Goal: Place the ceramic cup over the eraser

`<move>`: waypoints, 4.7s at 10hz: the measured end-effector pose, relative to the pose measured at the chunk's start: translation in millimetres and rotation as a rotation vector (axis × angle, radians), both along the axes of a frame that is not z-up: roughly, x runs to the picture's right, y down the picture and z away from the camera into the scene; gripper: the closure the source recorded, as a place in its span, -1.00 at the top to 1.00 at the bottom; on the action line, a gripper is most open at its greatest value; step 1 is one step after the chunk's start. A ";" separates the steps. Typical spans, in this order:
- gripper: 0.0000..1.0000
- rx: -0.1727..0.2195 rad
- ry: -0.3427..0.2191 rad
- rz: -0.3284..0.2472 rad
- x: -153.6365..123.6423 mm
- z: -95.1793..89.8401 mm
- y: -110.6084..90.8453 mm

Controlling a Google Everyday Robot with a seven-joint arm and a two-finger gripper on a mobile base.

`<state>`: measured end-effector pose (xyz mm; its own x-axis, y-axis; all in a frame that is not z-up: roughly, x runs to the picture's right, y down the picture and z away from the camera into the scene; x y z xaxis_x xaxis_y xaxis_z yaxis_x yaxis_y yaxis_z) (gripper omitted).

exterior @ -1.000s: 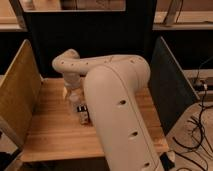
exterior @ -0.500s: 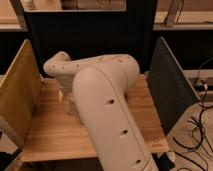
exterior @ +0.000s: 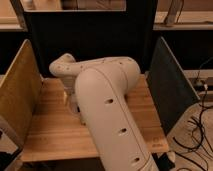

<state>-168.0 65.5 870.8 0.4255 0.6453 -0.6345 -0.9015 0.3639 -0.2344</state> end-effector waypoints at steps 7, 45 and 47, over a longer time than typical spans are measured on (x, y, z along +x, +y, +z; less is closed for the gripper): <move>-0.91 -0.012 -0.143 0.011 -33.3 -18.2 11.4; -1.00 0.212 0.080 0.148 53.7 -200.9 -38.4; -1.00 0.198 0.072 0.152 53.8 -198.0 -33.7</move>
<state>-114.2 31.8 672.8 0.2724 0.8132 -0.5144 -0.9611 0.2552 -0.1055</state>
